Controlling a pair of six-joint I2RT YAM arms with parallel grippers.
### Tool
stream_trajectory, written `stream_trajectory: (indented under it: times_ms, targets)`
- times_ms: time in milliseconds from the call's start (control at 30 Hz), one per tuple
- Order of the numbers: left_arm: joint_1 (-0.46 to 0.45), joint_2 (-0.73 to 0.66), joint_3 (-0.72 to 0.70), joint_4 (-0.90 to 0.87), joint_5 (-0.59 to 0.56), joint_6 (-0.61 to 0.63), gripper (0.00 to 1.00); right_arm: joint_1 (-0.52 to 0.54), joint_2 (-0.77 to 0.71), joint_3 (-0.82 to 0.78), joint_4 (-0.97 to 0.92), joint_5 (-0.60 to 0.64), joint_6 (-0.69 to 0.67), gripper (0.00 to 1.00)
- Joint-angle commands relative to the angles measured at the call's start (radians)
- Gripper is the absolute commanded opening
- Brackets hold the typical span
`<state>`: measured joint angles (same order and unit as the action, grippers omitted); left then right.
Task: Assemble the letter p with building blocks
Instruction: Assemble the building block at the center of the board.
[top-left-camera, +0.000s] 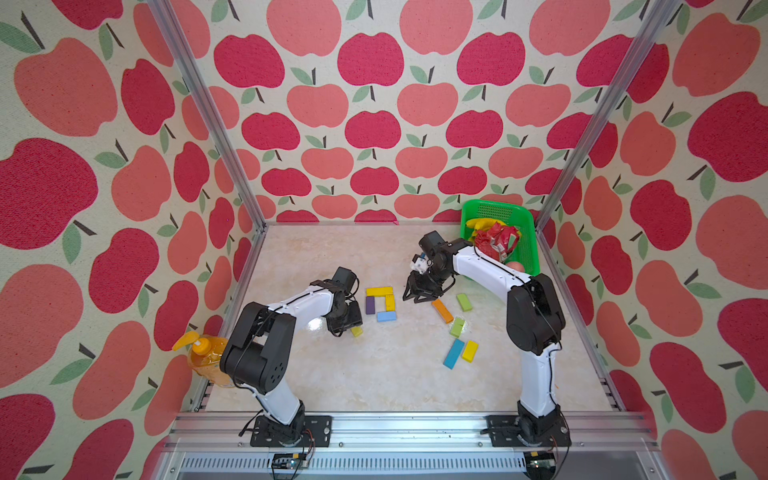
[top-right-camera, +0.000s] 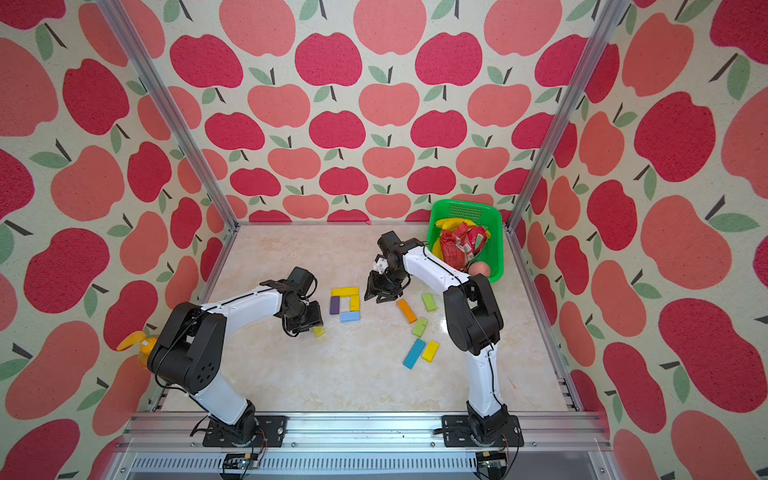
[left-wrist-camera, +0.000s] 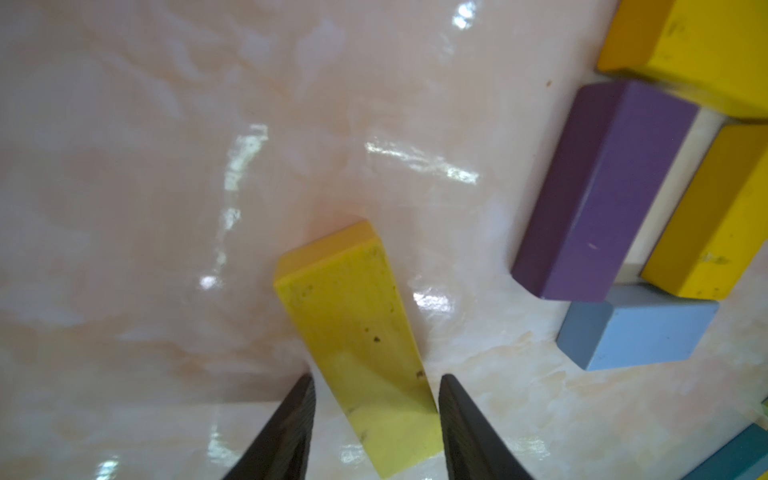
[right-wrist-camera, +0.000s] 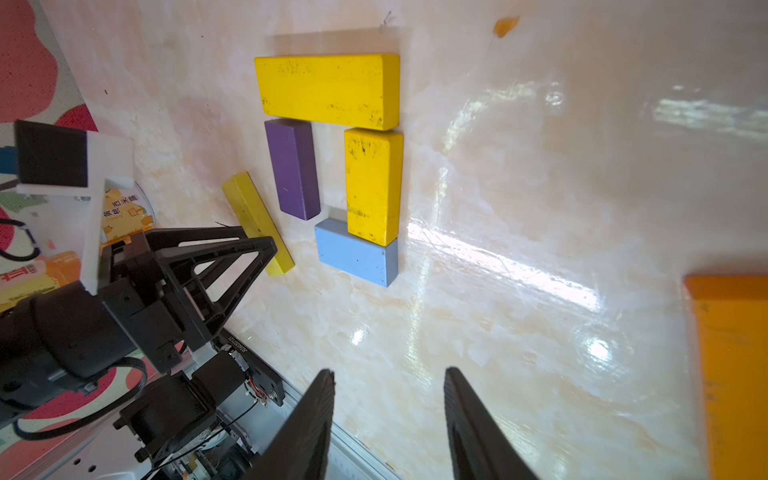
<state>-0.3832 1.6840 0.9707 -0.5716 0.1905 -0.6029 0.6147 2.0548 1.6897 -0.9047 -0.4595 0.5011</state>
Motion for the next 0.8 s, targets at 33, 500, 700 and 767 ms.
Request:
stream_trajectory:
  times_ms: [33,500,700,767]
  targets:
    - [0.0,0.041,-0.003,-0.029,0.0,0.029,0.31,-0.003,-0.031,-0.003,-0.035,0.005,-0.031,0.46]
    - [-0.132,-0.029,0.05,-0.128,0.004,0.069,0.24,-0.059,-0.06,-0.041,-0.028,0.021,-0.063,0.46]
    - [-0.16,0.047,0.111,-0.125,0.007,0.063,0.24,-0.088,-0.071,-0.054,-0.031,0.024,-0.076,0.46]
    - [-0.16,0.065,0.126,-0.123,0.016,0.065,0.24,-0.094,-0.073,-0.058,-0.033,0.024,-0.077,0.46]
